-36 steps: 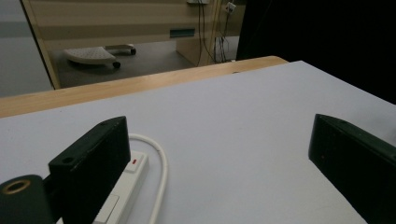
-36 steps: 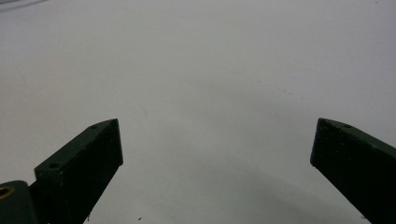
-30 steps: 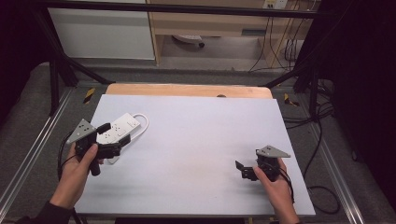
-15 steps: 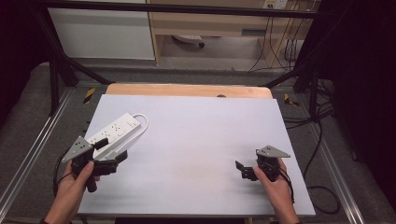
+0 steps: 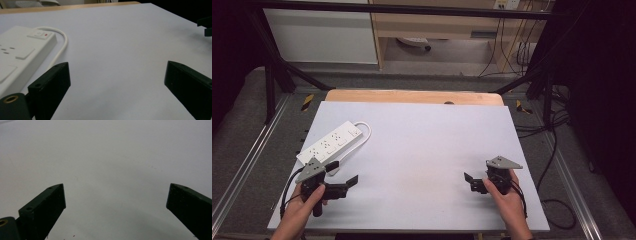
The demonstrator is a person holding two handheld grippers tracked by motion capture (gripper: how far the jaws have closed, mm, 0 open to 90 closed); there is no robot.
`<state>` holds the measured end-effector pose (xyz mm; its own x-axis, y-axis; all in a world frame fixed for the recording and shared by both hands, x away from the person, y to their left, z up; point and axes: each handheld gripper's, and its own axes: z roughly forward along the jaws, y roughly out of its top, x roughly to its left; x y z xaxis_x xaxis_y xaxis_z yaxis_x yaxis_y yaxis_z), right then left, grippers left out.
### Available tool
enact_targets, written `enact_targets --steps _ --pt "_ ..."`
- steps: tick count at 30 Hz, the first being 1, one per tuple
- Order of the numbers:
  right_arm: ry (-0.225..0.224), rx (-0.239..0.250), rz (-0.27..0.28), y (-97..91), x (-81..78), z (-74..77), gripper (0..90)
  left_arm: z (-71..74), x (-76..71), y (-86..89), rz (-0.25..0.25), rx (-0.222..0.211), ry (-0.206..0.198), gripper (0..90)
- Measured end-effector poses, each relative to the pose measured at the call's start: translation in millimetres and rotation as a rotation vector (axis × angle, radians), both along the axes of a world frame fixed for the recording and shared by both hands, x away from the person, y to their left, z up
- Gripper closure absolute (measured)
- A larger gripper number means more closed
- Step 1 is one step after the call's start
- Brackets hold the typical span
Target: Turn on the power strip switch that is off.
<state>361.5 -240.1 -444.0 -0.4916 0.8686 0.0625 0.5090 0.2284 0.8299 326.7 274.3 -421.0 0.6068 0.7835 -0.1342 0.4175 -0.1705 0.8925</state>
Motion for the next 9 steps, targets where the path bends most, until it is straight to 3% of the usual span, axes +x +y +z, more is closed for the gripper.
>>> enact_targets --steps 4,9 --pt "0.007 -0.003 0.000 0.8 0.1 -0.9 2.8 -10.1 -4.4 -15.5 -0.058 0.095 0.034 7.5" --pt "0.050 -0.031 -0.019 1.9 1.7 -7.0 2.7 -12.7 -3.4 -20.1 -0.067 0.106 0.059 7.2"
